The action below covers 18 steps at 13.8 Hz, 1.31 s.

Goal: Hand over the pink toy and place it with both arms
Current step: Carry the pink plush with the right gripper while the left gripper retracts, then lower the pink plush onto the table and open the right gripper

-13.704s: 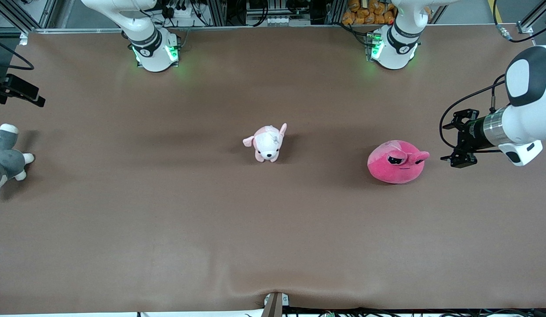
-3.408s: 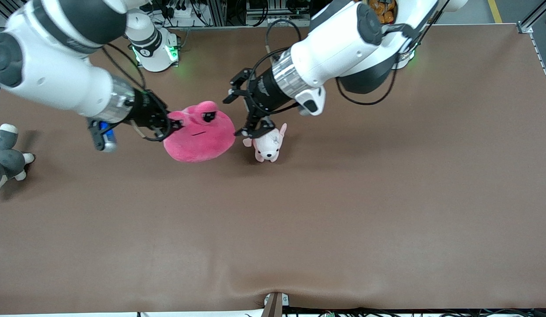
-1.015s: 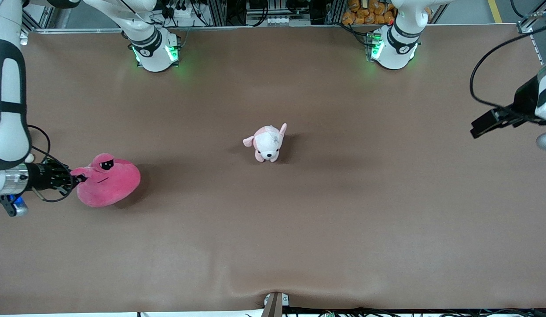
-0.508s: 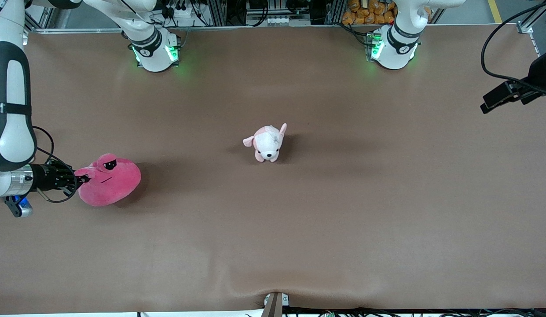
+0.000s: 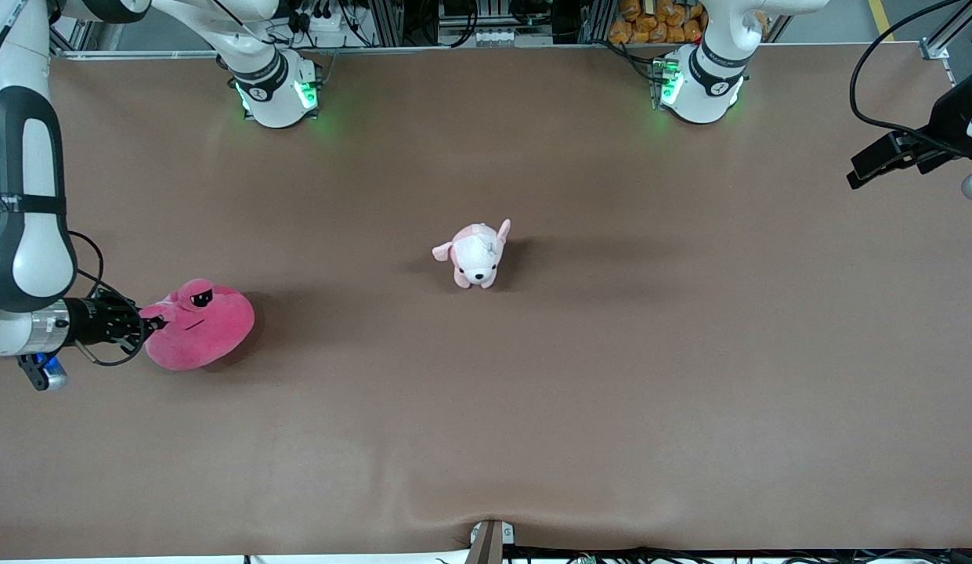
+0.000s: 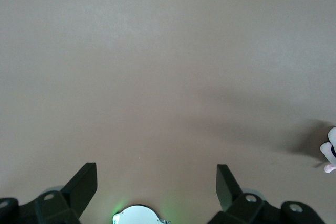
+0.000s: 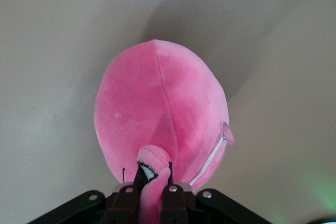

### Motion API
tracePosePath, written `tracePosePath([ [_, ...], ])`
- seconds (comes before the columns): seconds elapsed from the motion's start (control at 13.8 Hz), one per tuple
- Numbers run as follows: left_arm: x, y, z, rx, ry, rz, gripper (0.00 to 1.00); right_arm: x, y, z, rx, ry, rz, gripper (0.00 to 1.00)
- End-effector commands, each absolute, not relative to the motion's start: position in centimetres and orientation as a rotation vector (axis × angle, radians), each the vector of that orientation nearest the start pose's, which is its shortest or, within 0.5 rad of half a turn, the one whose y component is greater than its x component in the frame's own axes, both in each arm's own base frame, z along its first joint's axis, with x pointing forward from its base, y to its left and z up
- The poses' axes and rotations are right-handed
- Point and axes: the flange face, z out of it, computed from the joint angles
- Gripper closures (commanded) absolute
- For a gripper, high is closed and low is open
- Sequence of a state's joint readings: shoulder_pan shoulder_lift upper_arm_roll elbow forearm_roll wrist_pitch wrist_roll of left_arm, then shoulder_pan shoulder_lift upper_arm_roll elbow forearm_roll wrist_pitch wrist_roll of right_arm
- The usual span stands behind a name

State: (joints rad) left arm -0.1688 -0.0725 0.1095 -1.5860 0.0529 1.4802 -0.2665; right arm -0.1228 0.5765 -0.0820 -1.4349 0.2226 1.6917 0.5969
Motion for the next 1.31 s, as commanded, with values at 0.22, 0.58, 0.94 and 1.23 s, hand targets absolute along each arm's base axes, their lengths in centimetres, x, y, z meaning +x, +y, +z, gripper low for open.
tracePosePath([
  [0.22, 51.3, -3.6, 65.3, -3.079, -0.252, 0.023, 0.00, 67.7, -10.0, 32.1, -2.740, 1.223, 0.476, 0.00],
  [0.58, 51.2, -5.8, 65.1, -3.079, -0.141, 0.032, 0.00, 66.7, -6.6, 43.9, -3.009, 0.818, 0.279, 0.00],
  [0.94, 51.5, -5.3, 65.1, -3.079, -0.151, 0.033, 0.00, 60.6, -8.3, 53.7, -3.069, 0.329, 0.221, 0.00],
  [1.23, 51.5, -5.2, 65.0, -3.082, -0.120, 0.034, 0.00, 55.1, -6.4, 58.1, -3.069, 0.254, 0.095, 0.00],
])
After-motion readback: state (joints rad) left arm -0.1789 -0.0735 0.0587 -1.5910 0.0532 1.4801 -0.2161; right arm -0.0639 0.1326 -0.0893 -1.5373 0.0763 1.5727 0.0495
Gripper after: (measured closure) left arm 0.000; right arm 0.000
